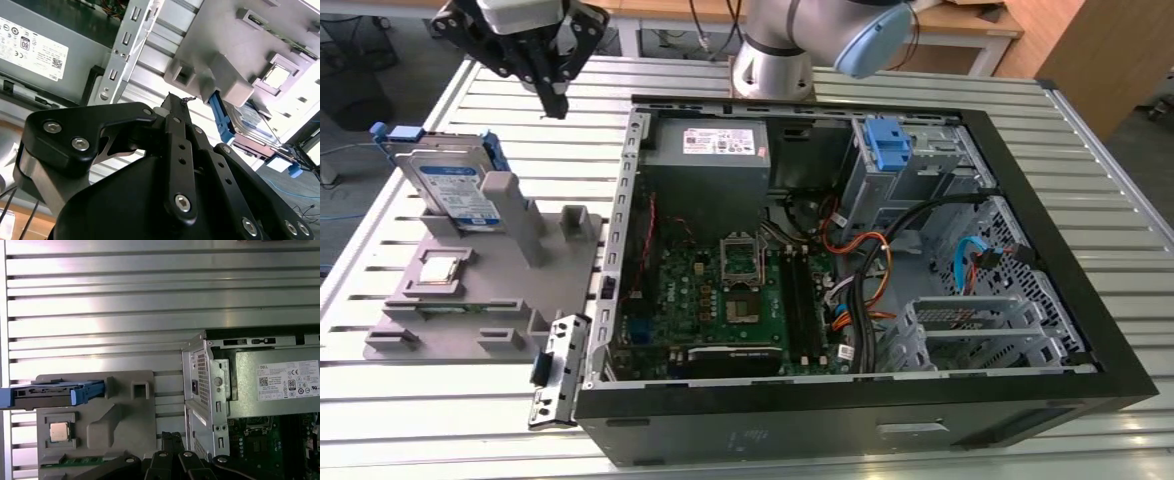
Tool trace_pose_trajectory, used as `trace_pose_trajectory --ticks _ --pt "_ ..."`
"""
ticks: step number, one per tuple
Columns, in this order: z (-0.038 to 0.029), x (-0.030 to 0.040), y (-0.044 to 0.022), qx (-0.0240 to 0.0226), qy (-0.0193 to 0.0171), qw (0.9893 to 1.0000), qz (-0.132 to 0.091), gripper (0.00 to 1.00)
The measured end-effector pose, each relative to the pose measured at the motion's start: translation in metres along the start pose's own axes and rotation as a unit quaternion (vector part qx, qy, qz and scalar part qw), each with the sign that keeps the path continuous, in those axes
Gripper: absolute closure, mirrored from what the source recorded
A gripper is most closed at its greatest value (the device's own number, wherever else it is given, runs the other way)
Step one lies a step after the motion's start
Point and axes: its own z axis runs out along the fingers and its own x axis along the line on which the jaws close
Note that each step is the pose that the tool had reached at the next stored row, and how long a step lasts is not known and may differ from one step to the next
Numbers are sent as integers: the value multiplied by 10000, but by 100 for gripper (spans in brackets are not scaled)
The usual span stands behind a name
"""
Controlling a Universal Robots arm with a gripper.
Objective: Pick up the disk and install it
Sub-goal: 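Reach for the disk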
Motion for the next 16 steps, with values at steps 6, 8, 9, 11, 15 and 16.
trace_pose_trajectory --ticks 6,8,9,11,15,16 --pt "-6 201 -15 -2 -18 10000 -1 89" --pt "-7 246 -19 -1 -20 10000 -1 89" --pt "-7 252 -19 -2 -21 10000 -1 89" --pt "-7 253 -19 -1 -20 10000 -2 89" --pt "-7 254 -19 -1 -15 10000 -1 89" --pt "-6 255 -19 1 11 10000 0 89"
